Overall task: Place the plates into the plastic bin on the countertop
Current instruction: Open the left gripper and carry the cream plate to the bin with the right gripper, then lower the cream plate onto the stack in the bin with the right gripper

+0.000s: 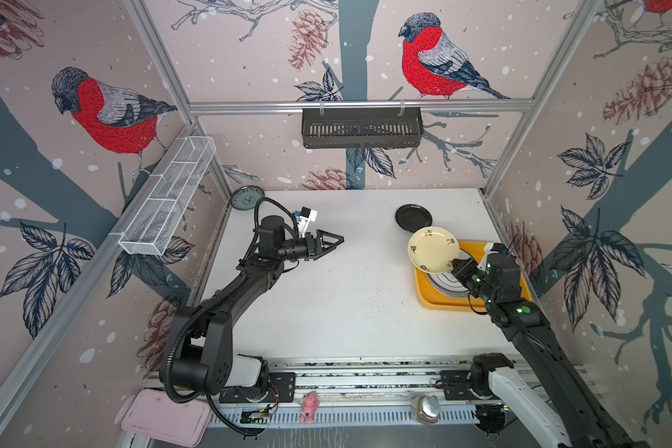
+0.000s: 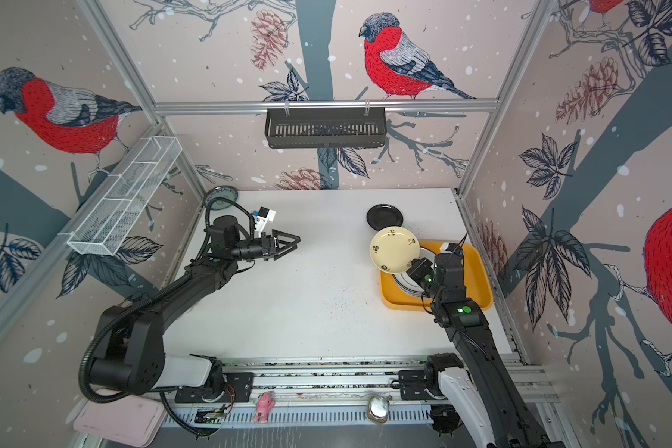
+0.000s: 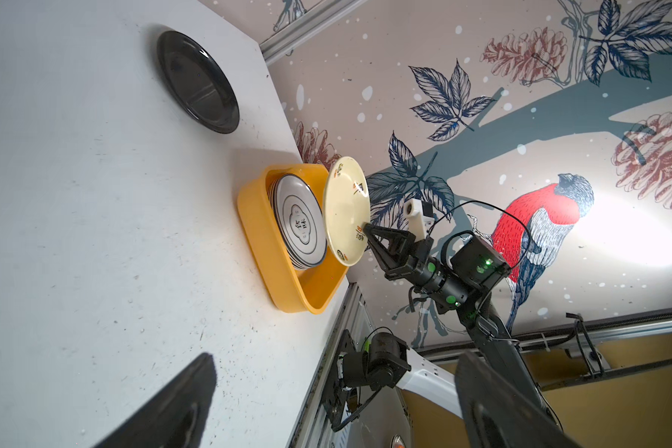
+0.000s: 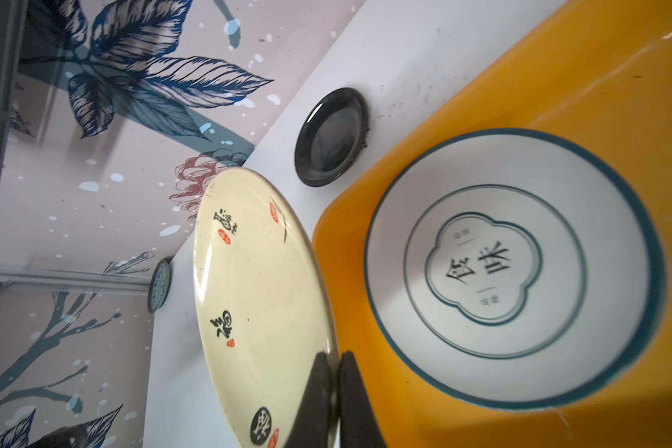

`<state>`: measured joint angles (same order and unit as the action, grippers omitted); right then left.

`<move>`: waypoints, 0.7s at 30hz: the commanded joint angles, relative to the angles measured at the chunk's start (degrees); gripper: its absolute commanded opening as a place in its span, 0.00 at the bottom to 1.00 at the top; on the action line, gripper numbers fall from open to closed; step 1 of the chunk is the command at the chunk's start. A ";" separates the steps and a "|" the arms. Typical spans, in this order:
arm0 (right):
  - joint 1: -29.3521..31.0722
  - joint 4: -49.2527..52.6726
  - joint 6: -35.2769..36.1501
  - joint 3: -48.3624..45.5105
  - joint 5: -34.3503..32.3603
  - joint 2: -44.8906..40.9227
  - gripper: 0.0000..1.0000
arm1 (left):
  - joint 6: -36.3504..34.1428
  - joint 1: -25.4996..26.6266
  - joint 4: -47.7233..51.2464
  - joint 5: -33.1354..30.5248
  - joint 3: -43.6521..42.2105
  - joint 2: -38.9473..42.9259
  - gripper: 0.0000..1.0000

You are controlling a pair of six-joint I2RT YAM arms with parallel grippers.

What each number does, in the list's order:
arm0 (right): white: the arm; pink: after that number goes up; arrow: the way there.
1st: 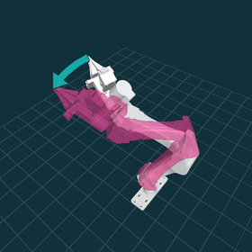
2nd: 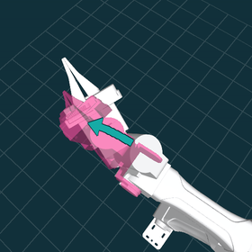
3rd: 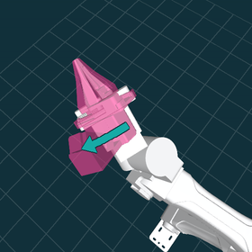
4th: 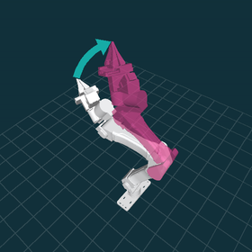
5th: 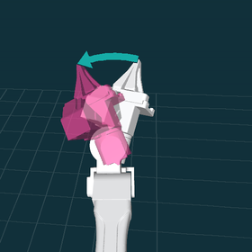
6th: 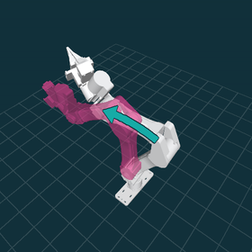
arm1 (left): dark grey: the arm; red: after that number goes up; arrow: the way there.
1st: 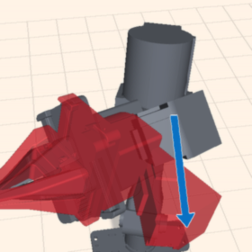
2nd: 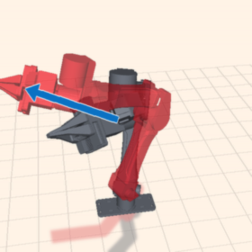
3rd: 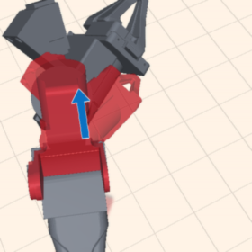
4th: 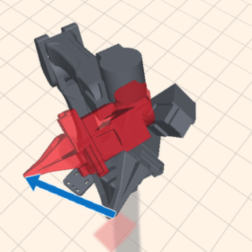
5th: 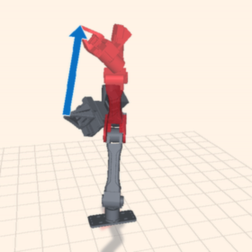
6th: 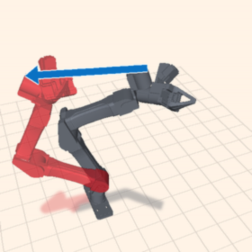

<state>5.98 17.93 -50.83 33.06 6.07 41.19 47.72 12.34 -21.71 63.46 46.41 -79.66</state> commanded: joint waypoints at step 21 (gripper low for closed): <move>-22.11 -3.93 9.89 -8.39 14.08 5.05 0.03 | -2.61 0.84 0.56 0.99 1.10 0.55 0.96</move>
<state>-15.44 17.82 -41.82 25.12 17.15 46.15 47.24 13.13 -21.32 64.31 46.70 -79.57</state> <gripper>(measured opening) 0.077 0.963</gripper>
